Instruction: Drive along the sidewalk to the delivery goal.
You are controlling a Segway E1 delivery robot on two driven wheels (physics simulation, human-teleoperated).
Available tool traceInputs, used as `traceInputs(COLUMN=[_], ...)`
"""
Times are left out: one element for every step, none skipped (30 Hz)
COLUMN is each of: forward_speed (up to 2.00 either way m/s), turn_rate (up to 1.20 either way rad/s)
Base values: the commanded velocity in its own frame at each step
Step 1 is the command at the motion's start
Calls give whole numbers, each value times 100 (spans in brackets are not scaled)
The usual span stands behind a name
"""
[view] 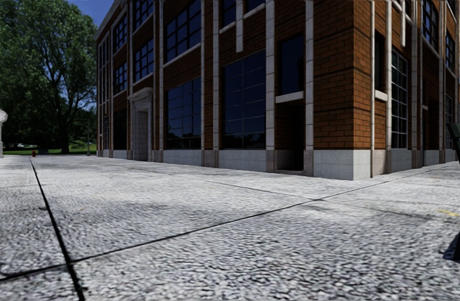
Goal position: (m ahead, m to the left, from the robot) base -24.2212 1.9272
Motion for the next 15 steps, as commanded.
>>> traceInputs(forward_speed=[0,0,0,0,0,0,0,0,0,0,0,0,0,0,0], turn_rate=[0,0,0,0,0,0,0,0,0,0,0,0,0,0,0])
